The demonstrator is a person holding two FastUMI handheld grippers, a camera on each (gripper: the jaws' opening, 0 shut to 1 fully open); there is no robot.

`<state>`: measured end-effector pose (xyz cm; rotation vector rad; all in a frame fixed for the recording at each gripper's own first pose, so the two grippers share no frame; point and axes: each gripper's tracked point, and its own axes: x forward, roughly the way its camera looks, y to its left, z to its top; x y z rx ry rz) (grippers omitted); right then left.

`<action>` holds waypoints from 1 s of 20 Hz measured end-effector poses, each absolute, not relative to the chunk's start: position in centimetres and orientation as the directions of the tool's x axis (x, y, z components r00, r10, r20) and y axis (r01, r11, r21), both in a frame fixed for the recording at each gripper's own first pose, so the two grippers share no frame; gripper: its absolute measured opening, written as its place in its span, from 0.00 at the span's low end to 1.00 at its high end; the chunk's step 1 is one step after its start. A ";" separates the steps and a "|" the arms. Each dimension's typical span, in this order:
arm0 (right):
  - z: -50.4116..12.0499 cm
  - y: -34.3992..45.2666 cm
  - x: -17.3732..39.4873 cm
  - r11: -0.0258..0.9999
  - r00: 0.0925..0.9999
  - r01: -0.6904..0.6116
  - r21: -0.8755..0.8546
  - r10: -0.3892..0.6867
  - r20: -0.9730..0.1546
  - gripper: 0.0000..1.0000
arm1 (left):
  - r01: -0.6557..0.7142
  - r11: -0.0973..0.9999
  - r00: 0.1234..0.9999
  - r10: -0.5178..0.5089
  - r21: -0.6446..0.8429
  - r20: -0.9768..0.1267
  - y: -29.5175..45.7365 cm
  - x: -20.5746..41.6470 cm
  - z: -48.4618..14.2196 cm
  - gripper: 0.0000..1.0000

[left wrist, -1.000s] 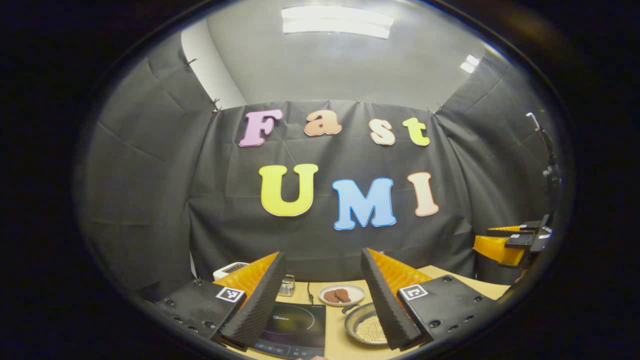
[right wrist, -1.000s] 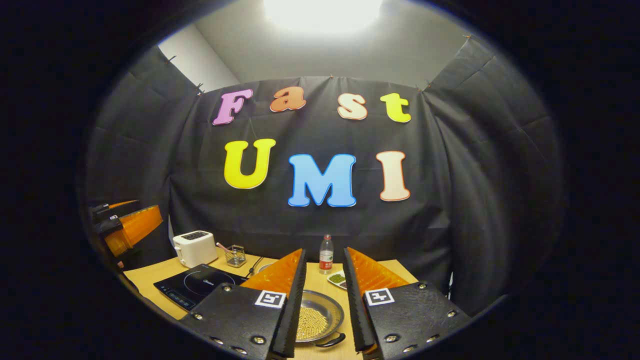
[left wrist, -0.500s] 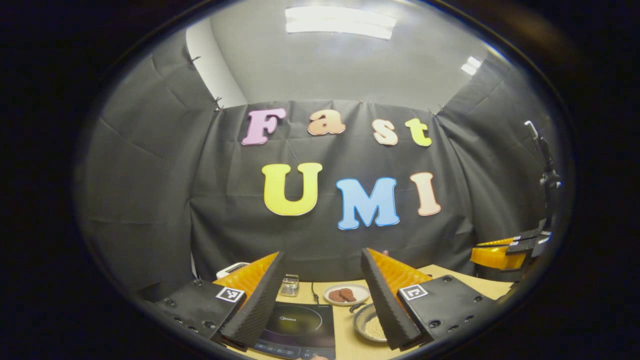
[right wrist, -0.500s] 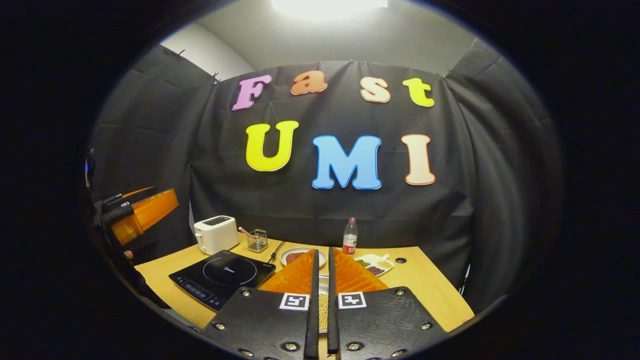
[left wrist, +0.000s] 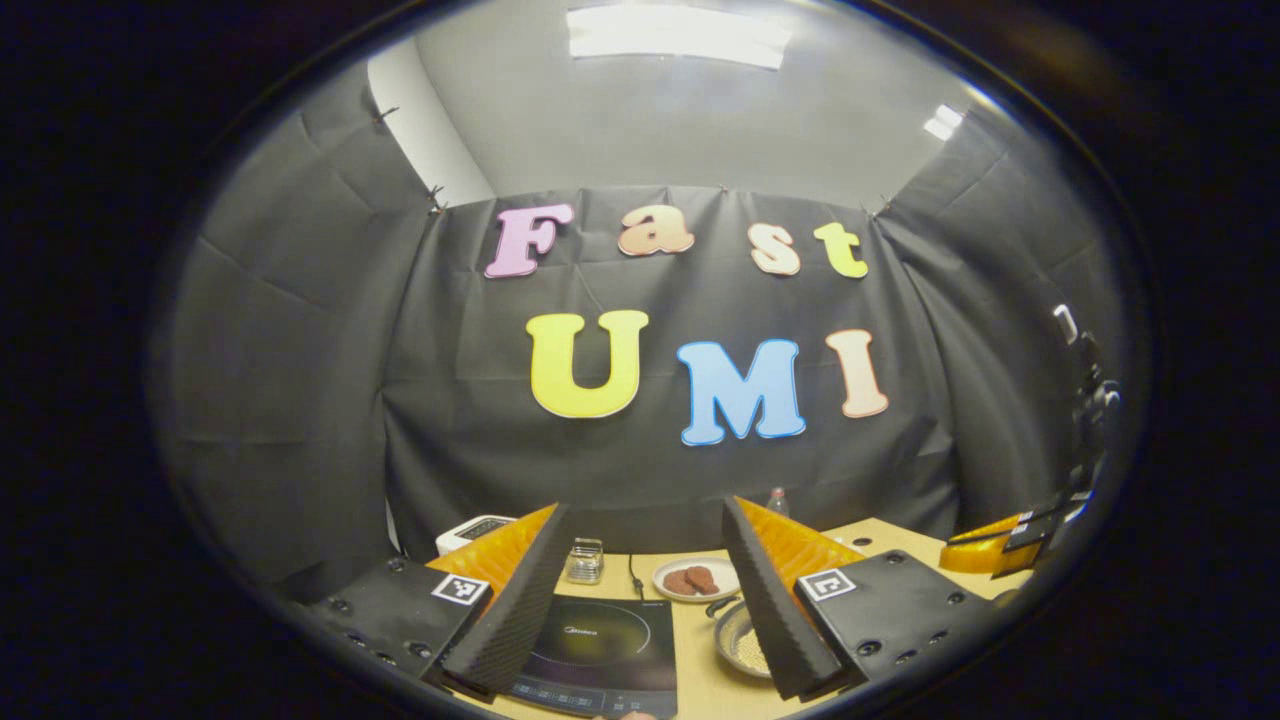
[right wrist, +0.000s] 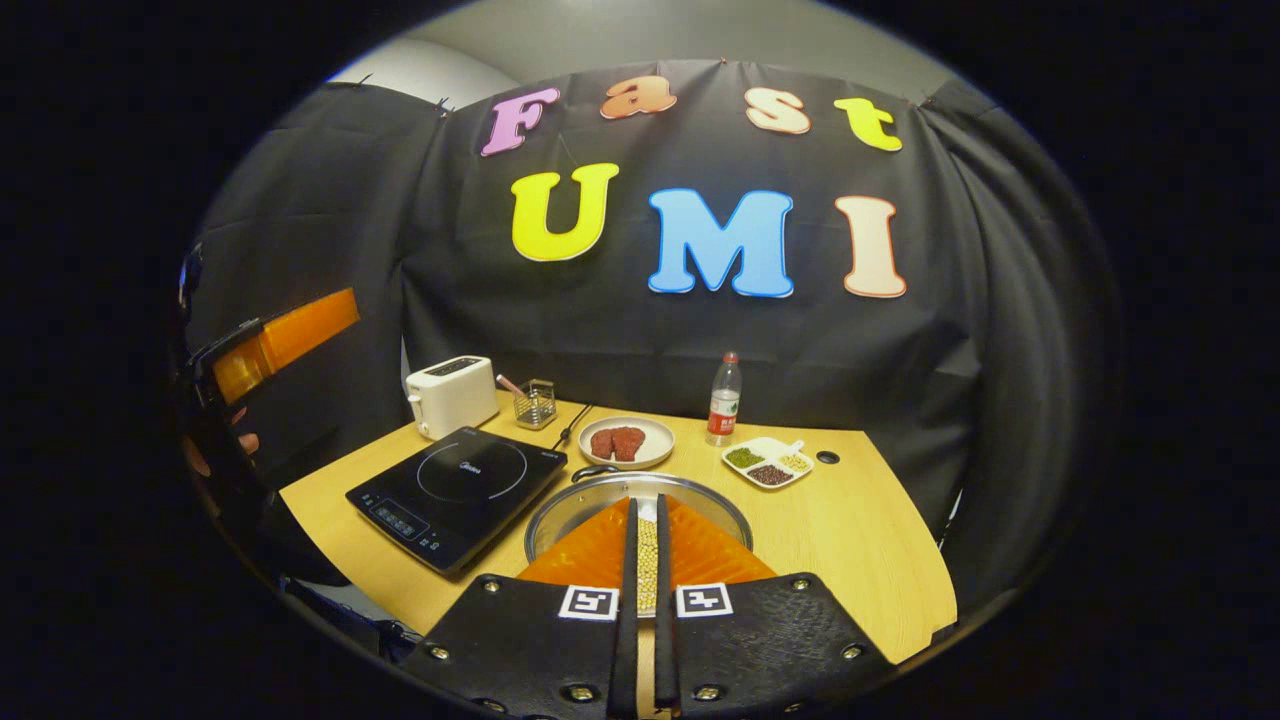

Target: First push the handle of the pot to place it horizontally, then grasp the pot with both hands and set it on the induction cooktop.

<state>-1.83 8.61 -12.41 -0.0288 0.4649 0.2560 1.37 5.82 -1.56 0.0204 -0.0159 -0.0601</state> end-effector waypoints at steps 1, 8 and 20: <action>-13.3 8.4 -1.9 0.965 0.849 -0.262 0.035 0.247 -0.466 0.07 | 0.054 0.998 0.998 -0.055 0.023 0.013 5.6 1.7 -1.6 0.94; -18.3 7.8 -3.1 0.920 0.707 -0.376 0.111 0.363 -0.607 0.07 | 0.013 1.000 1.000 -0.012 0.027 -0.011 3.6 3.1 -2.5 0.94; -26.4 7.9 -6.0 0.824 0.380 -0.488 0.287 0.497 -0.780 0.07 | -0.034 0.997 0.998 0.038 0.071 -0.051 0.1 4.6 -3.9 0.99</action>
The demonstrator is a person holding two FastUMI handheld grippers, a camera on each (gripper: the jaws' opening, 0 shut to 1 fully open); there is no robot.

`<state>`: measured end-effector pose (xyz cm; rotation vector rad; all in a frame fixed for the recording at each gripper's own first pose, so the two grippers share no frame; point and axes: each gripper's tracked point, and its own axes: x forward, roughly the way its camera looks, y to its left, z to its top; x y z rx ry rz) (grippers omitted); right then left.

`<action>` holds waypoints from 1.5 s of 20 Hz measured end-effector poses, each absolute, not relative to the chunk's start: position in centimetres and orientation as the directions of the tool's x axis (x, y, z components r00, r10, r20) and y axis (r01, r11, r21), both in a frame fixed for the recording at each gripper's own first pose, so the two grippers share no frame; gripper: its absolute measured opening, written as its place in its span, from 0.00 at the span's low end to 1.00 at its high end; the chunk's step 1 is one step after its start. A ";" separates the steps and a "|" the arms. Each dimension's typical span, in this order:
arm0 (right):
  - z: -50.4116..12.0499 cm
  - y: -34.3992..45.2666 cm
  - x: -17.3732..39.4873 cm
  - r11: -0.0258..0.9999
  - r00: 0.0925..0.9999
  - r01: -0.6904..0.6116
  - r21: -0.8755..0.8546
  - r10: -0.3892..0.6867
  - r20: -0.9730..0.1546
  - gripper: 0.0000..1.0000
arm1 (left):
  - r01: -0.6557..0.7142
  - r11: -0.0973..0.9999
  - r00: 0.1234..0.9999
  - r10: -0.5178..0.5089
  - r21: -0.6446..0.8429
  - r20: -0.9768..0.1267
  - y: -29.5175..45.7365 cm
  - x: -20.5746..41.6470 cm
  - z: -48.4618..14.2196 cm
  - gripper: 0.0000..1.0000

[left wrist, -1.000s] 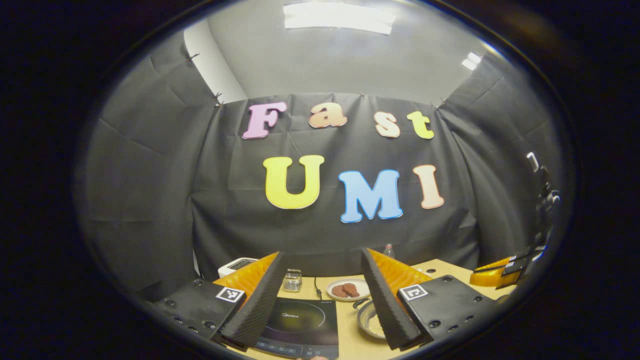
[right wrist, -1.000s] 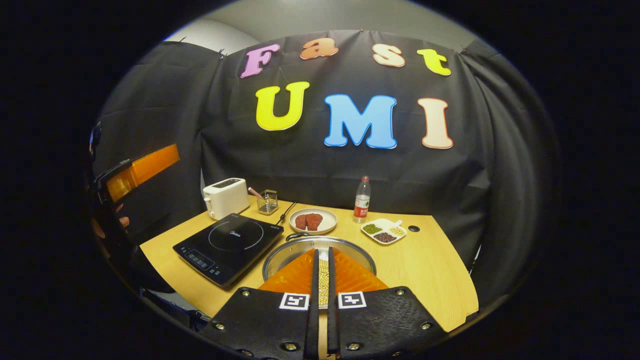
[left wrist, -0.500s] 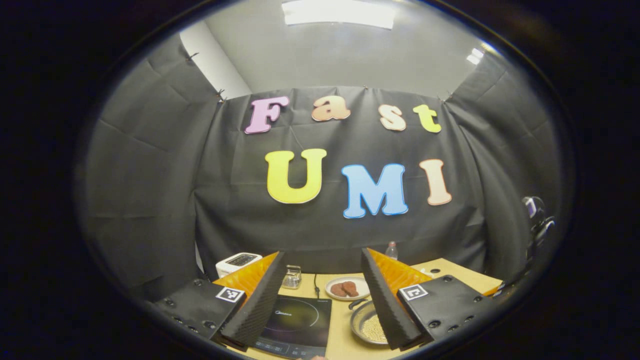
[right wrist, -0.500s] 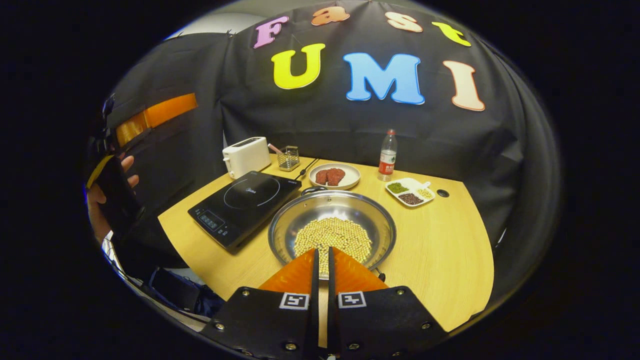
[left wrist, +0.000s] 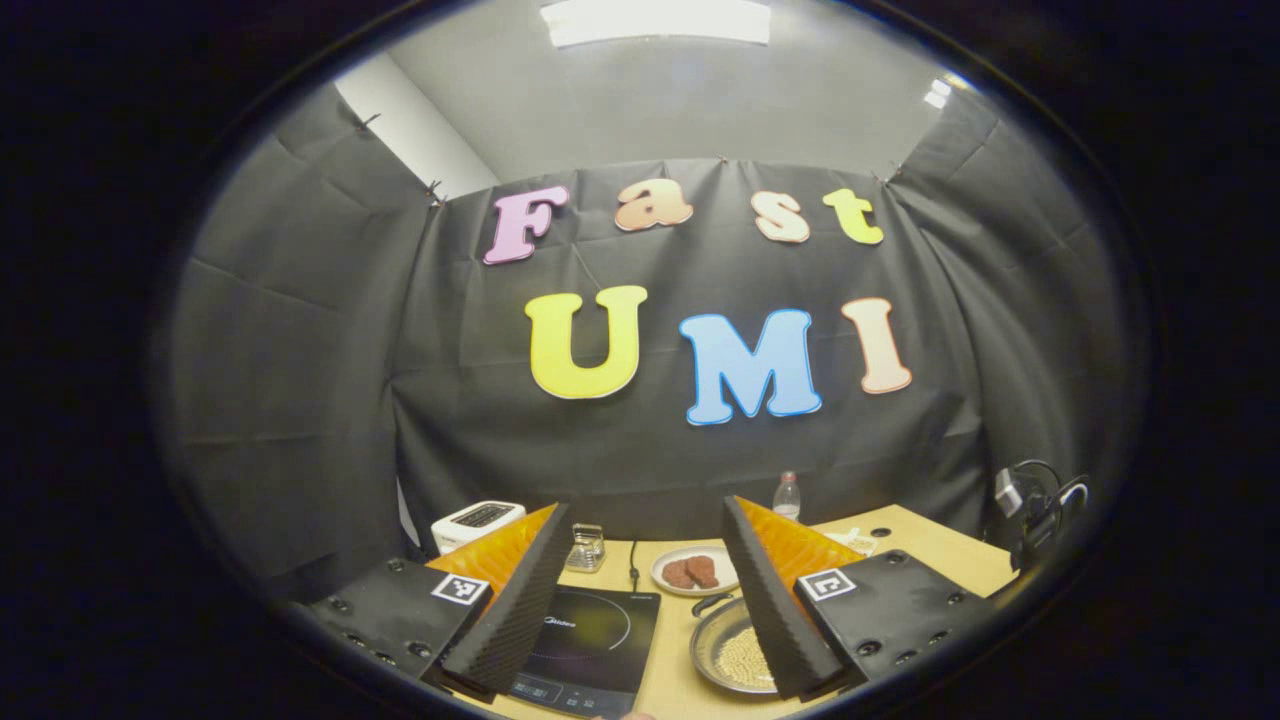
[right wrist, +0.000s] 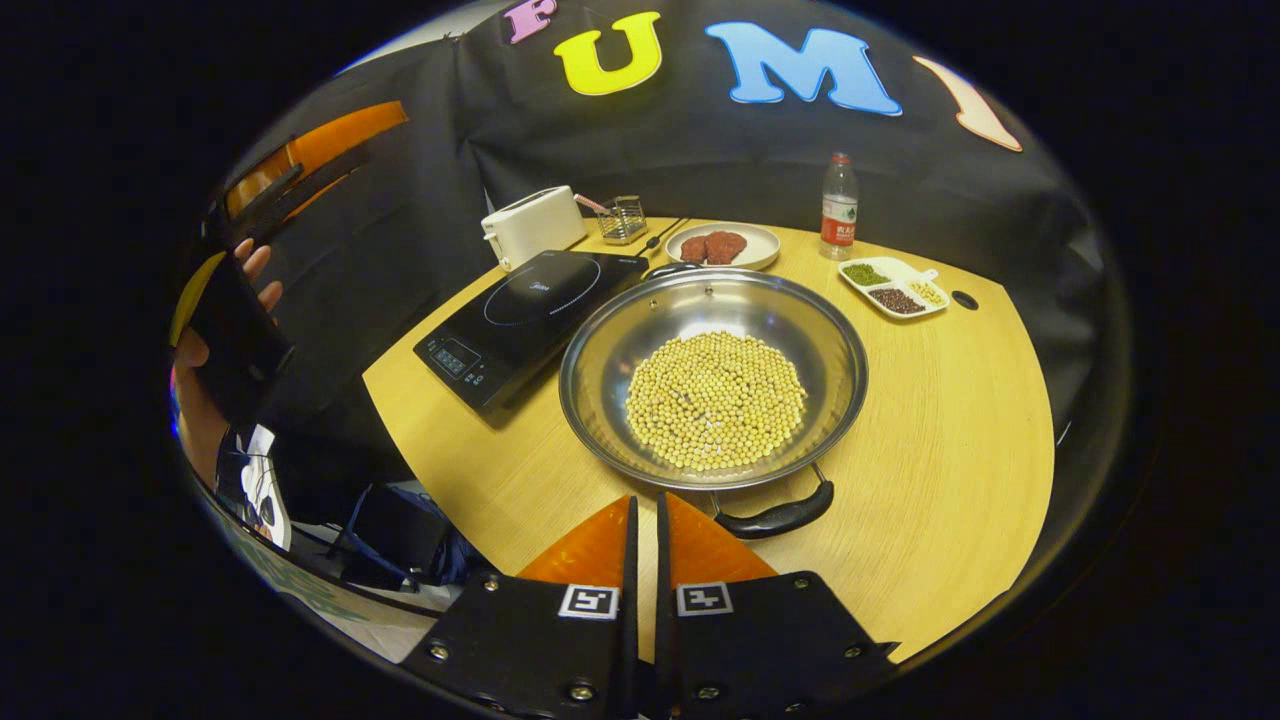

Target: First push the handle of the pot to place it horizontally, then grasp the pot with both hands and set it on the induction cooktop.

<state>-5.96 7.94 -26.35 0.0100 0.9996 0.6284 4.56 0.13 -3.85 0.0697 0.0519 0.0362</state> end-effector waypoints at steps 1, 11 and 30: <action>-26.8 7.8 -6.0 0.824 0.364 -0.487 0.291 0.494 -0.790 0.07 | -0.042 0.996 0.998 0.046 0.073 -0.054 0.0 4.5 -4.0 0.99; -29.6 5.7 -5.5 0.830 0.260 -0.420 0.368 0.498 -0.827 0.06 | -0.079 0.993 0.994 0.086 0.088 -0.073 -1.6 5.4 -4.9 0.99; -31.4 -1.1 0.2 0.894 0.323 -0.353 0.275 0.393 -0.861 0.05 | -0.111 0.990 0.987 0.120 0.088 -0.105 -3.3 7.0 -7.0 0.99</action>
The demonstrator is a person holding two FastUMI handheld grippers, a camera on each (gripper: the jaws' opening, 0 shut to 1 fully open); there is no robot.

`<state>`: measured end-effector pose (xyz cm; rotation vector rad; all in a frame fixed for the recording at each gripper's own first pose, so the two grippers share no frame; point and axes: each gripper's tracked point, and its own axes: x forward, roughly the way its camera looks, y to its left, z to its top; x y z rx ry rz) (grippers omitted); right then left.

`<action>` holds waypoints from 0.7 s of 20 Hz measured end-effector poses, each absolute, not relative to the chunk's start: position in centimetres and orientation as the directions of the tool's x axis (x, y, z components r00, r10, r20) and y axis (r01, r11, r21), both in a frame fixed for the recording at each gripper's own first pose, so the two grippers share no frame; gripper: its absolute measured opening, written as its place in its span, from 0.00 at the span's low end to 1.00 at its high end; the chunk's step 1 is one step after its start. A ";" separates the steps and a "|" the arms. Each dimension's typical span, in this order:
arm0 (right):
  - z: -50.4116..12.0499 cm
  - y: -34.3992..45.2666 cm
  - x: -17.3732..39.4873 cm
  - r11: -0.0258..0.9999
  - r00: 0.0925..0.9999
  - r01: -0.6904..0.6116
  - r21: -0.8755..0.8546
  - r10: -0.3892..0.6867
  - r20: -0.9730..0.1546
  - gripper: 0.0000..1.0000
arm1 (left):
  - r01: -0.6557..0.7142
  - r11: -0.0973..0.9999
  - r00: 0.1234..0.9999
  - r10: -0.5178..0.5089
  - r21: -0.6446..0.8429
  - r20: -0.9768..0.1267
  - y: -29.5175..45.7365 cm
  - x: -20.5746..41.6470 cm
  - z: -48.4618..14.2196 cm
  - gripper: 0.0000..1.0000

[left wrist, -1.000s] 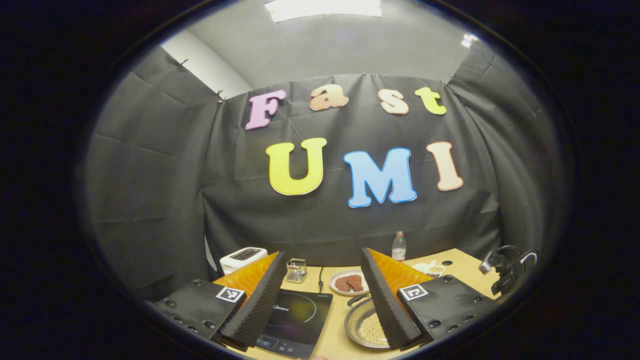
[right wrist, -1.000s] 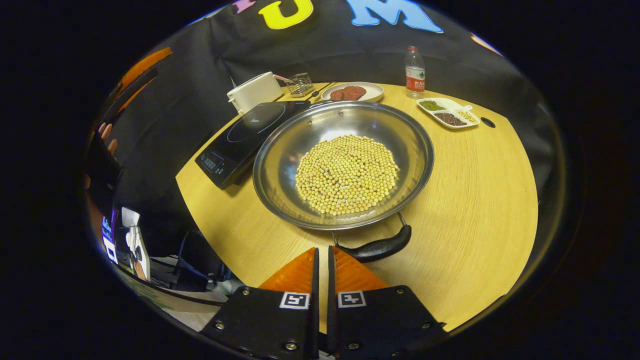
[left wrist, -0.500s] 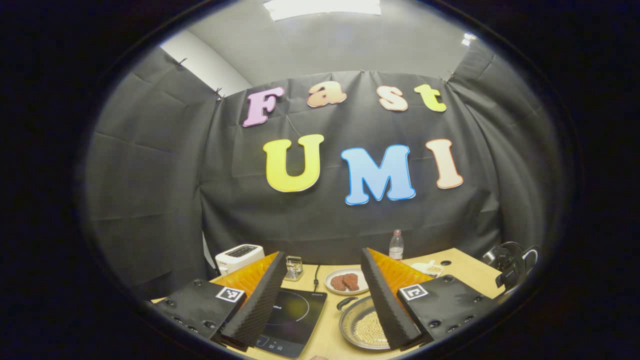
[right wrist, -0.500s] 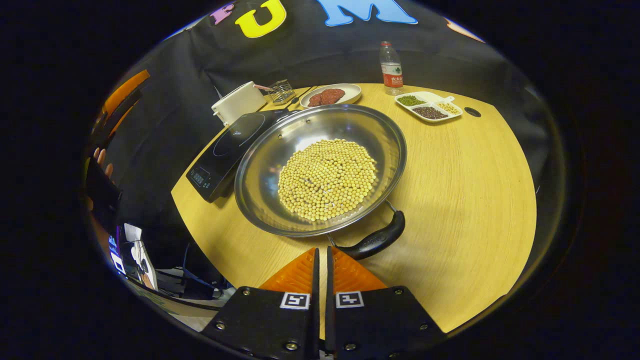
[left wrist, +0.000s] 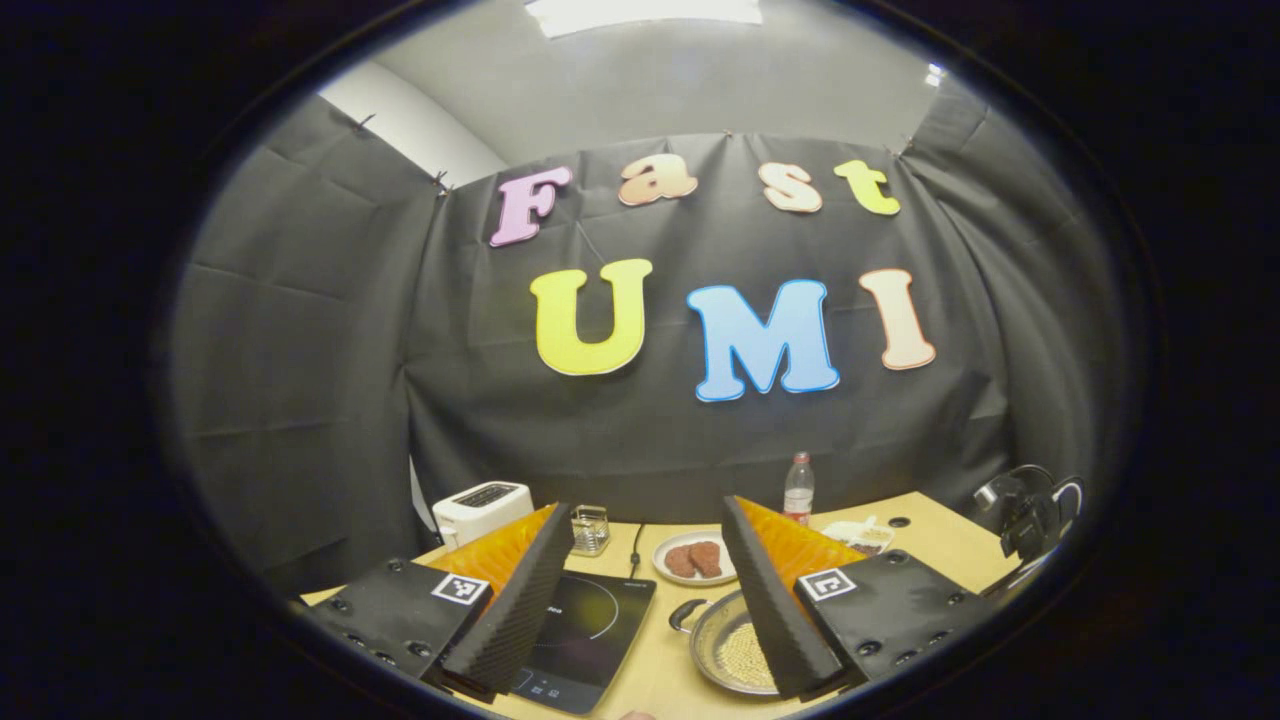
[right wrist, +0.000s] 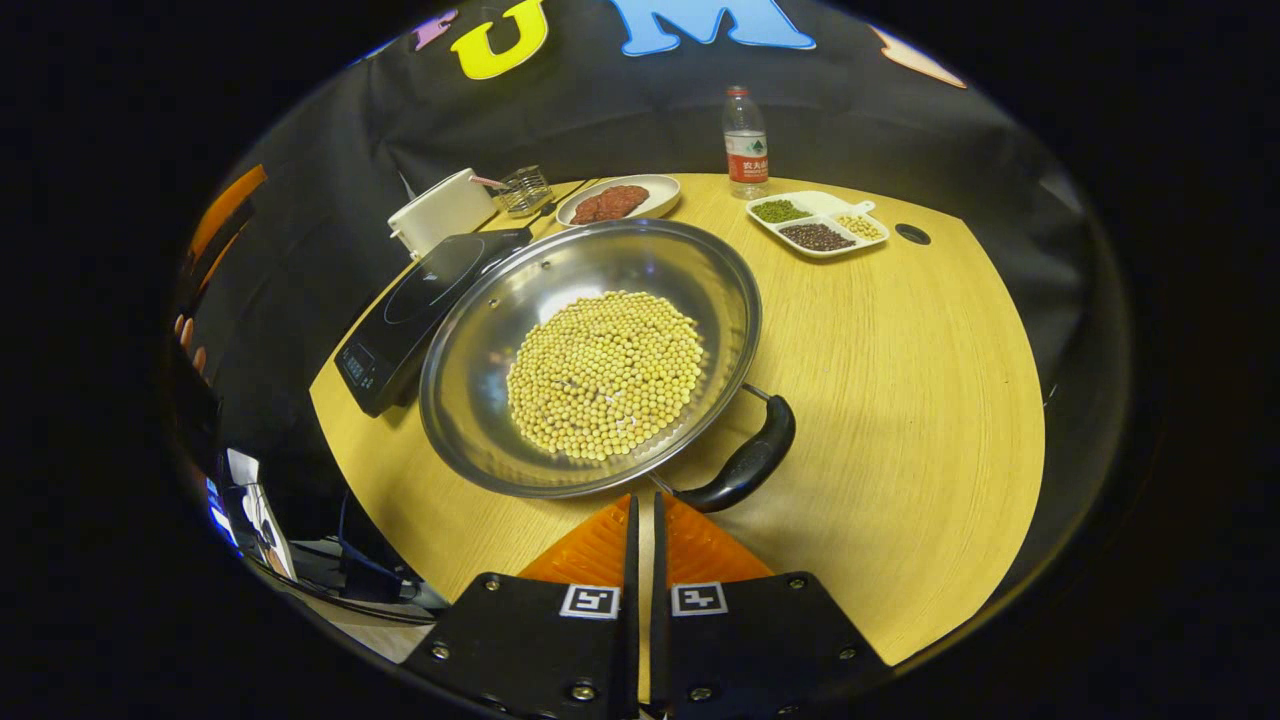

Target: First push the handle of the pot to place it horizontally, then grasp the pot with both hands and set it on the induction cooktop.

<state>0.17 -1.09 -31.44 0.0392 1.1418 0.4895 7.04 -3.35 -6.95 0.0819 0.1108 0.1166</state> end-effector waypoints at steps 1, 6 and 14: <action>-31.5 -1.5 0.6 0.898 0.329 -0.347 0.270 0.386 -0.862 0.05 | -0.114 0.989 0.986 0.124 0.088 -0.108 -3.4 7.2 -7.1 0.99; -31.8 -2.7 2.3 0.914 0.360 -0.306 0.267 0.371 -0.856 0.05 | -0.126 0.988 0.984 0.136 0.095 -0.113 -3.5 7.2 -7.6 0.96; -32.6 -4.7 5.4 0.935 0.428 -0.288 0.208 0.320 -0.845 0.05 | -0.147 0.984 0.979 0.159 0.100 -0.127 -3.8 7.6 -8.5 0.96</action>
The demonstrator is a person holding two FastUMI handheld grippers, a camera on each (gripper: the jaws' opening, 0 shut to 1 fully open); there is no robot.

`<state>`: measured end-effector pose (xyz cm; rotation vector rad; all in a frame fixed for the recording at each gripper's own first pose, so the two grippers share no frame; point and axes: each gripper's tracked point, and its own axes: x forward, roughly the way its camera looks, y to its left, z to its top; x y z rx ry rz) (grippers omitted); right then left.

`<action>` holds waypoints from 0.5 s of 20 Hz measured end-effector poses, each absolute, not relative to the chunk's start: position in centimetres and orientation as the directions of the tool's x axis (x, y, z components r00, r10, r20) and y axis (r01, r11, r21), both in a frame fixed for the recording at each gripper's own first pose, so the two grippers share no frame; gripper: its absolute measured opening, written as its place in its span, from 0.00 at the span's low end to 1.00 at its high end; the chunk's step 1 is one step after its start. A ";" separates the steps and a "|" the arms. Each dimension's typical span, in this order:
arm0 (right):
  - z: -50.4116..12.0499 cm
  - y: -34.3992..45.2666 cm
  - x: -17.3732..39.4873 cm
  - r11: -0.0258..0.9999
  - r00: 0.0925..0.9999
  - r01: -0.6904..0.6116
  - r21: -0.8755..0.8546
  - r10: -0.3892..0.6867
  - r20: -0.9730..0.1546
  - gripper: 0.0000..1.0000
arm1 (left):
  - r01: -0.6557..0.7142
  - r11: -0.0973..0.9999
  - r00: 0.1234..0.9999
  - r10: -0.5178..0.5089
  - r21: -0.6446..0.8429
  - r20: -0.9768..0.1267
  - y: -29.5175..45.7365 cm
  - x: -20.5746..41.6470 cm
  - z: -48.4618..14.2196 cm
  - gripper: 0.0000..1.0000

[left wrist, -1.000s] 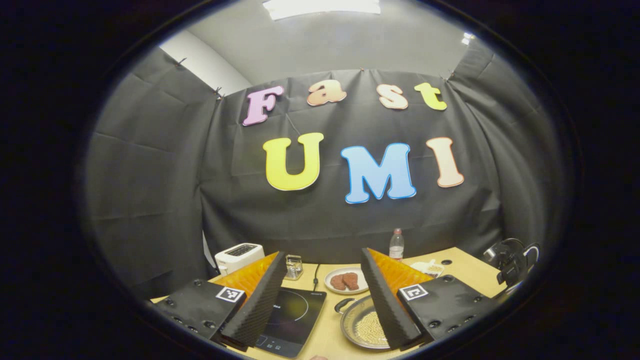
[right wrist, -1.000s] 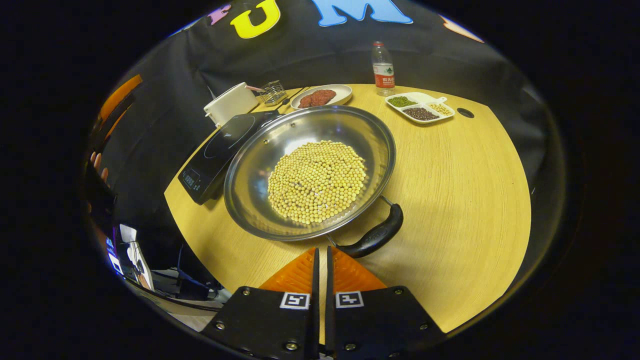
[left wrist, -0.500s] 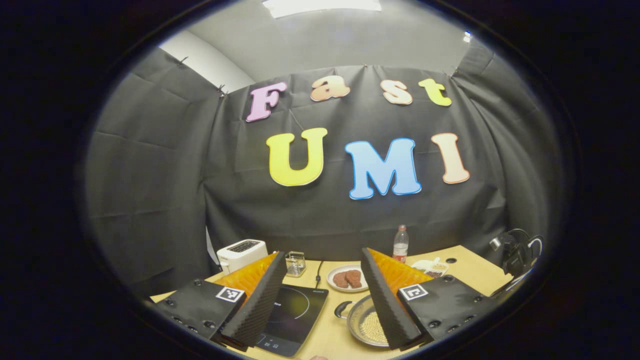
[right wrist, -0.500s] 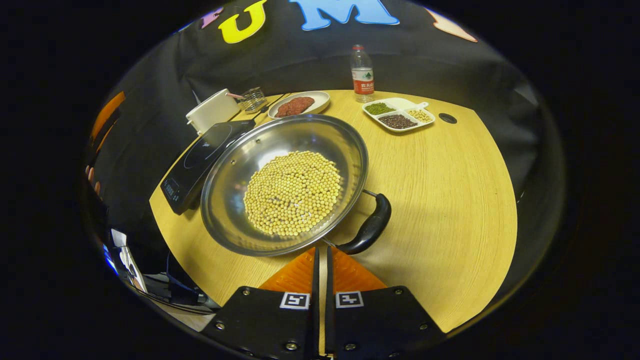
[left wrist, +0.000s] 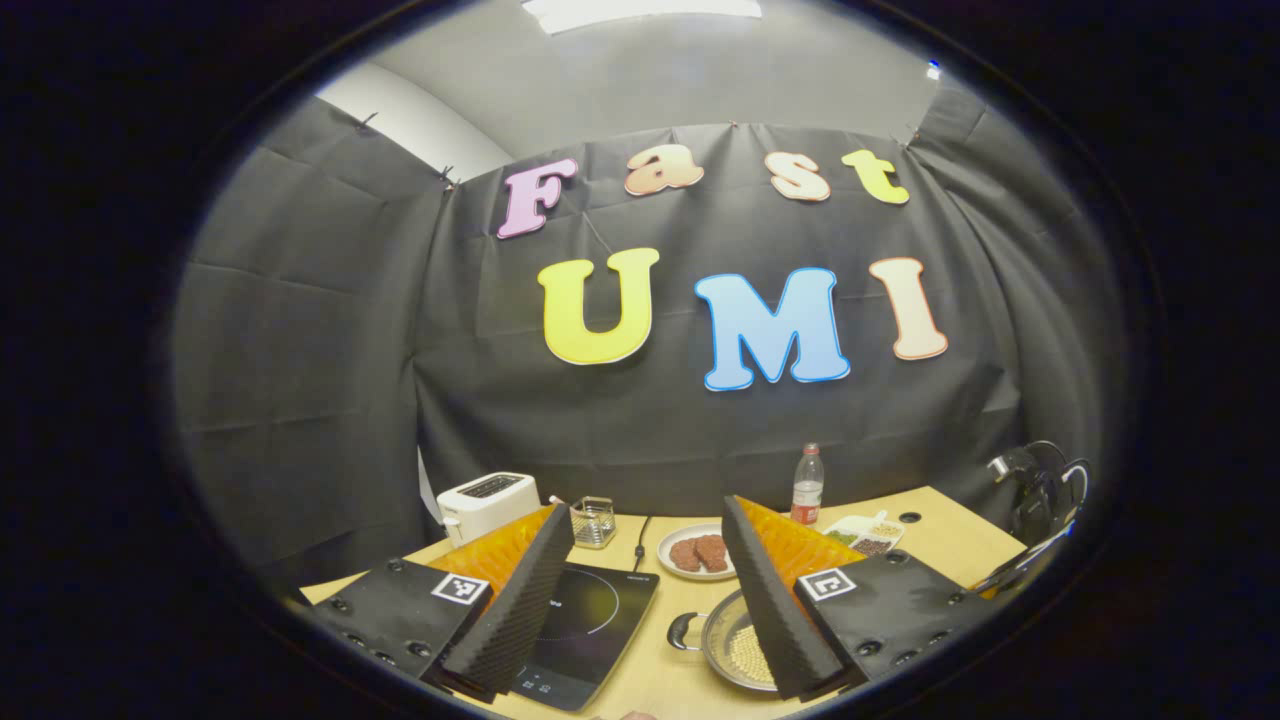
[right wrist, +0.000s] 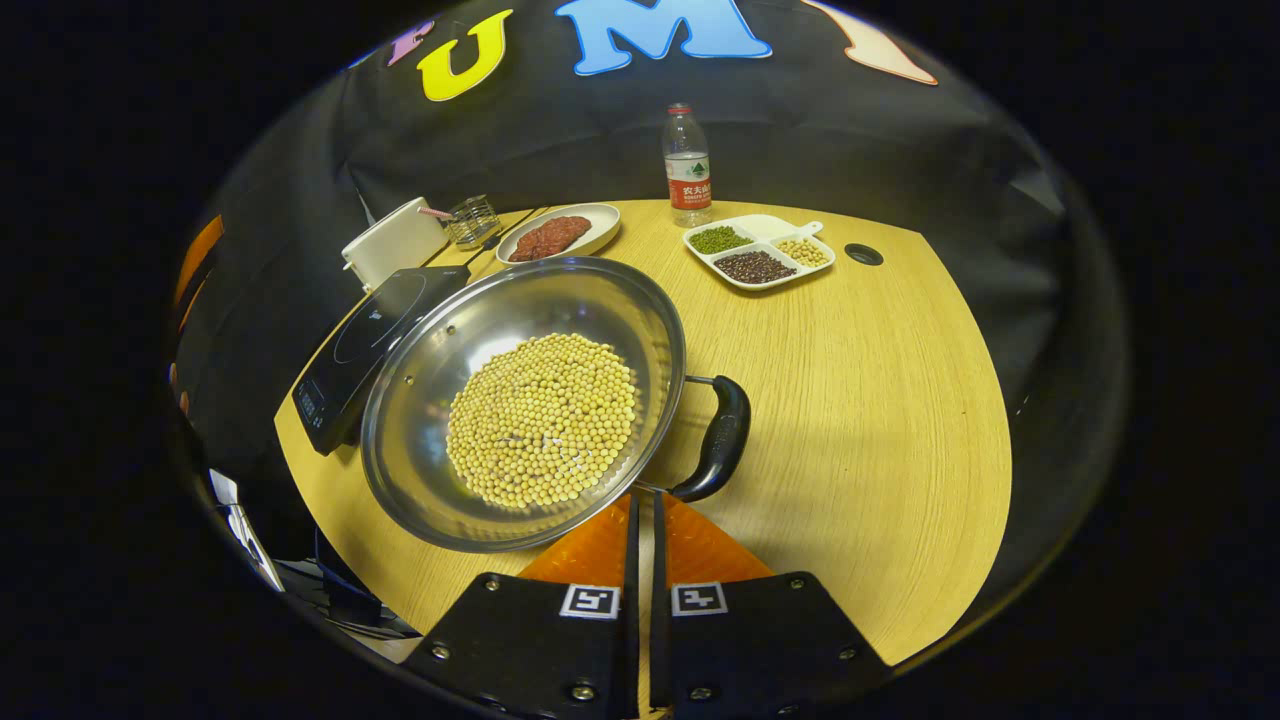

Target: First push the handle of the pot to place it horizontally, then grasp the pot with both hands and set it on the induction cooktop.

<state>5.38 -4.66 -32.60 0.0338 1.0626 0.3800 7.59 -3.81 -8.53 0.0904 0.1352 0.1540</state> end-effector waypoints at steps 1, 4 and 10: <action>-32.7 -4.9 5.9 0.939 0.441 -0.281 0.200 0.311 -0.842 0.05 | -0.147 0.984 0.979 0.159 0.100 -0.130 -3.9 7.7 -8.8 0.99; -32.7 -5.5 6.5 0.949 0.478 -0.266 0.170 0.283 -0.832 0.05 | -0.147 0.985 0.977 0.159 0.091 -0.144 -4.0 7.9 -9.7 0.99; -29.6 -6.6 8.2 0.968 0.627 -0.209 0.138 0.241 -0.741 0.57 | -0.125 0.990 0.971 0.135 0.063 -0.198 -4.2 8.7 -12.5 0.97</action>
